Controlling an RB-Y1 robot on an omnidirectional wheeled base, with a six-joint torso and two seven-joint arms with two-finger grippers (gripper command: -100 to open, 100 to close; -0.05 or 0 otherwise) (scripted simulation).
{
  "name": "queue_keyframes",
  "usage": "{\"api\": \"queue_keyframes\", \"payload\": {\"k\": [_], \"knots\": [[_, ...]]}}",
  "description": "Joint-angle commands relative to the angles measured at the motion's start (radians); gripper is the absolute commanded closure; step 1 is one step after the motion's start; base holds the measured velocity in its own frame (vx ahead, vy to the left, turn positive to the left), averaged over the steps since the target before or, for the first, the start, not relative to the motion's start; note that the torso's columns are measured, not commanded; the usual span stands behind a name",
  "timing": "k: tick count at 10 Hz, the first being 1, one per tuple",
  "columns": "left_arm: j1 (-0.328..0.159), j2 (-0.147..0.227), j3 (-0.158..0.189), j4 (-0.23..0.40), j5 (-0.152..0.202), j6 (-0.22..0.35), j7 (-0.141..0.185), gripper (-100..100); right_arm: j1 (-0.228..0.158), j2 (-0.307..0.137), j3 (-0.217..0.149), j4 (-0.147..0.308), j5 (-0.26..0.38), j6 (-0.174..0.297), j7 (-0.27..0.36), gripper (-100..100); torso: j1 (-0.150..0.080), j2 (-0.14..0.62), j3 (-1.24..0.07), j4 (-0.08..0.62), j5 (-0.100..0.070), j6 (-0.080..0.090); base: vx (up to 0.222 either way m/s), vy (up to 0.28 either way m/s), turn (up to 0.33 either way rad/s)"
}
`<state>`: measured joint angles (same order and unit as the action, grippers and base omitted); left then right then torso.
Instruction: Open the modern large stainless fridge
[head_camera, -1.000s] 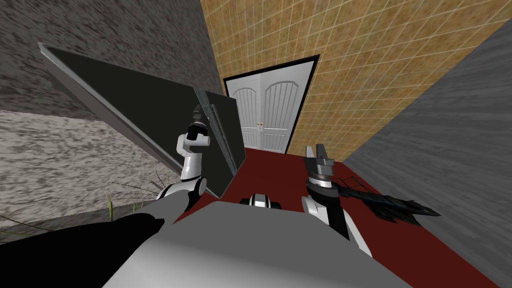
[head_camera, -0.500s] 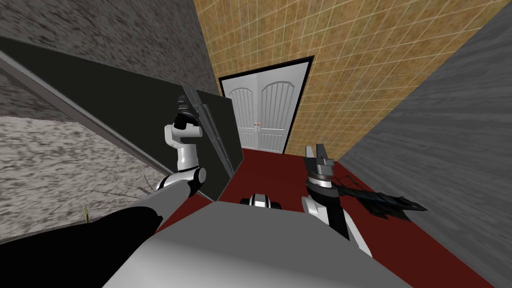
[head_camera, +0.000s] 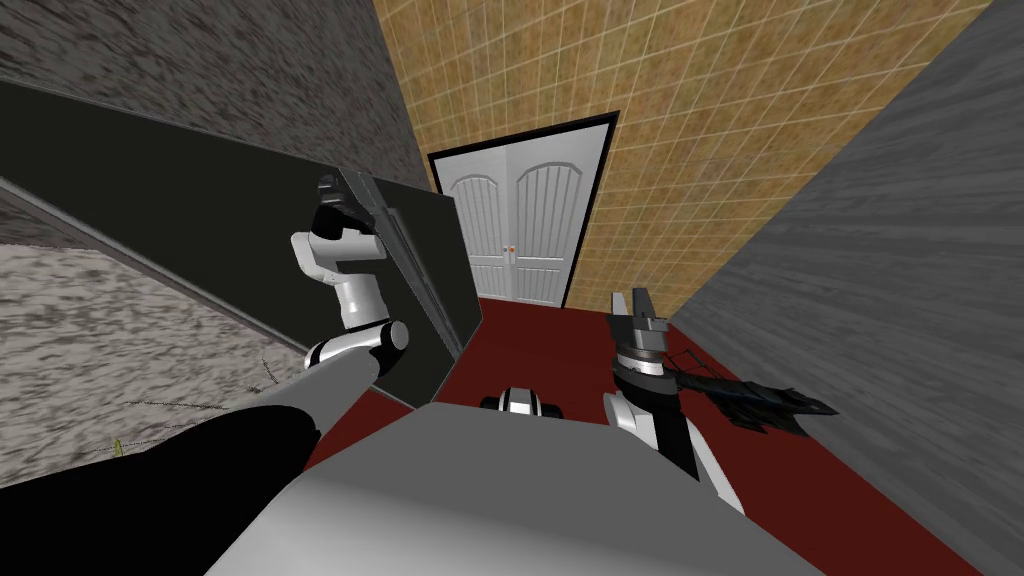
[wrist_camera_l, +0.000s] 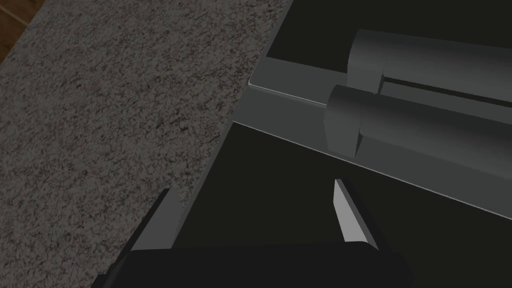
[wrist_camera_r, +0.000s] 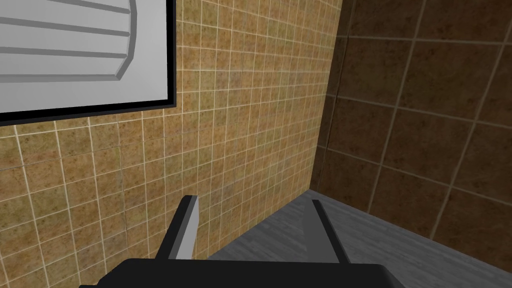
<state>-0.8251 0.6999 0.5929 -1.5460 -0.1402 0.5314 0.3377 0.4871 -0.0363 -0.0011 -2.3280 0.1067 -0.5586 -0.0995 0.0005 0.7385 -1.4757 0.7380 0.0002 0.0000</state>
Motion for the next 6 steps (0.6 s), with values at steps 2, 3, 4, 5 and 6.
{"api": "queue_keyframes", "payload": {"k": [2,3,4,5,6], "knots": [[-0.107,0.045,0.074,0.098,-0.037,0.078,0.015,-100,0.000,0.000,0.000,0.000,0.000,0.000,0.000,0,-0.001,0.000,0.000,0.000,0.000,0.000,0.058,-0.063,-0.046],[-0.120,0.045,0.074,0.101,-0.037,0.078,0.015,-100,0.000,0.000,0.000,0.000,0.000,0.000,0.000,0,-0.002,-0.001,-0.001,0.000,0.000,0.000,0.057,-0.053,-0.033],[-0.158,0.064,0.108,0.140,-0.053,0.116,0.020,-100,0.000,0.000,0.000,0.000,0.000,0.000,0.000,0,0.000,-0.001,-0.001,0.000,0.000,0.000,0.057,-0.073,-0.072],[-0.165,0.064,0.108,0.142,-0.053,0.116,0.020,-100,0.000,0.000,0.000,0.000,0.000,0.000,0.000,0,-0.001,-0.001,0.000,0.000,0.000,0.000,0.046,-0.051,-0.032],[-0.209,0.082,0.142,0.181,-0.070,0.146,0.024,-100,0.000,0.000,0.000,0.000,0.000,0.000,0.000,0,0.000,0.000,0.000,0.000,0.000,0.000,0.061,-0.040,-0.053]]}}
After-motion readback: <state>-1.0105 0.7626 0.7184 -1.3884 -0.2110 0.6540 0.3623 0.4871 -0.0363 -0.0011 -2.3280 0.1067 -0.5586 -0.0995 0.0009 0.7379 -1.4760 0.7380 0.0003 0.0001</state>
